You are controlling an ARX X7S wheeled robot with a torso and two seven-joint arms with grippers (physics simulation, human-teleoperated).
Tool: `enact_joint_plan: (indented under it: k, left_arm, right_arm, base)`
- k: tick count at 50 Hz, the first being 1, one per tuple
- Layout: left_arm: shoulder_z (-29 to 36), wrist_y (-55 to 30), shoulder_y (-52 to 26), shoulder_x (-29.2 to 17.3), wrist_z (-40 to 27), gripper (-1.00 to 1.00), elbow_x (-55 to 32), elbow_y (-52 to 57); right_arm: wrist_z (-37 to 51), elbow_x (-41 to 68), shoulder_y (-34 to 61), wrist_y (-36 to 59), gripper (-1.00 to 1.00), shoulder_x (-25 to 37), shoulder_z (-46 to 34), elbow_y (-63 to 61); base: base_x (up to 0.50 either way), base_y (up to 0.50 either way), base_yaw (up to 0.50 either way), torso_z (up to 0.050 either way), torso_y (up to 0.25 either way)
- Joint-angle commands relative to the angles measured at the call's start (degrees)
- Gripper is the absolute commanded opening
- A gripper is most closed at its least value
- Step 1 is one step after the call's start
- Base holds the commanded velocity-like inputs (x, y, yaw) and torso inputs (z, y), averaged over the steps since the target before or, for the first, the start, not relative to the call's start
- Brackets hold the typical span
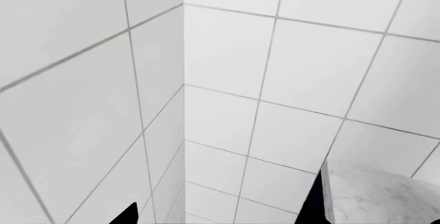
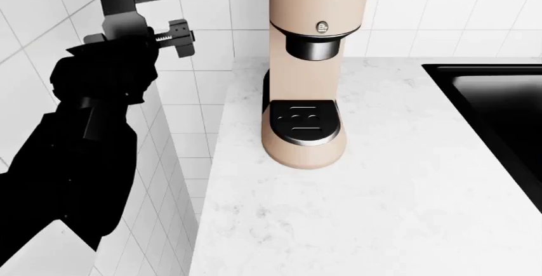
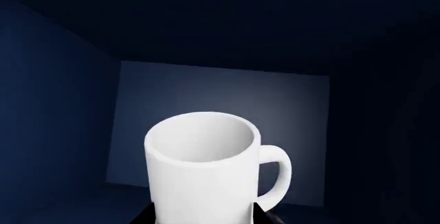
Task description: Pick the mug from the cabinet, place it under the coffee machine dispenser, and press the start button.
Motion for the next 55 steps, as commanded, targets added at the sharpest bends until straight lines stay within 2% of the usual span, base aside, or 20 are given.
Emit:
enact_joint_plan:
  k: [1, 7, 14, 17, 18, 20, 24, 26, 27, 44, 55]
  left_arm:
    - [-0.1, 0.1, 0.4, -0.1, -0.3, 1.00, 0.0, 0.0]
    - [-0.2, 0.0, 0.6, -0.3, -0.6, 1.00, 0.0, 0.0]
    - [-0.3, 0.0, 0.7, -0.2, -0.7, 1.00, 0.0, 0.0]
    - [-0.3, 0.0, 0.9, -0.2, -0.8, 1.00, 0.0, 0.0]
    - [-0.3, 0.0, 1.0, -0.2, -0.9, 1.00, 0.0, 0.0]
    - [-0.2, 0.1, 1.1, -0.3, -1.0, 1.00, 0.1, 0.0]
    - [-0.2, 0.1, 1.3, -0.4, -1.3, 1.00, 0.0, 0.0]
    - [-0.3, 0.1, 1.4, -0.5, -1.4, 1.00, 0.0, 0.0]
    - [-0.3, 0.1, 1.4, -0.5, -1.5, 1.00, 0.0, 0.0]
    - [-0.3, 0.0, 1.4, -0.4, -1.9, 1.00, 0.0, 0.0]
    - [-0.5, -0.1, 1.7, -0.6, -2.0, 1.00, 0.0, 0.0]
  right_arm:
    - [-3.8, 0.2, 3.8, 12.1, -1.00, 0.8, -1.8, -14.6]
    - [-5.3, 0.3, 4.5, 21.8, -1.00, 2.2, -2.8, -24.3]
    - [-6.7, 0.8, 2.1, 35.9, -1.00, 4.0, -2.7, -41.1]
    - [-8.2, 0.3, 1.7, 37.5, -1.00, 4.4, -2.1, -43.0]
    - [-13.1, -5.5, 1.5, 37.5, -1.00, 3.4, -1.9, -43.2]
    - [-30.3, -22.7, 0.0, 37.5, -1.00, -3.8, -0.6, -44.0]
    - [-64.6, -57.0, -2.2, 37.4, -1.00, -6.5, 0.3, -45.4]
    - [-71.3, -73.9, -3.0, 37.3, -1.00, -6.8, 0.8, -46.0]
    - [-74.2, -77.0, -3.4, 37.3, -1.00, -7.0, 1.0, -46.3]
    - [-75.3, -76.5, -12.5, 37.5, -1.00, -7.2, 3.4, -53.7]
    - [-75.3, -78.6, -24.1, 37.5, -1.00, -4.7, 7.7, -62.0]
  base:
    - [0.00, 0.00, 0.00, 0.000, 0.000]
    - [0.00, 0.00, 0.00, 0.000, 0.000]
    - [0.00, 0.00, 0.00, 0.000, 0.000]
    - [0.00, 0.00, 0.00, 0.000, 0.000]
    - [0.00, 0.00, 0.00, 0.000, 0.000]
    - [0.00, 0.00, 0.00, 0.000, 0.000]
    - [0.00, 0.00, 0.00, 0.000, 0.000]
    - [0.00, 0.00, 0.00, 0.000, 0.000]
    - [0.00, 0.00, 0.00, 0.000, 0.000]
    - [0.00, 0.00, 0.00, 0.000, 0.000]
    - [0.00, 0.00, 0.00, 0.000, 0.000]
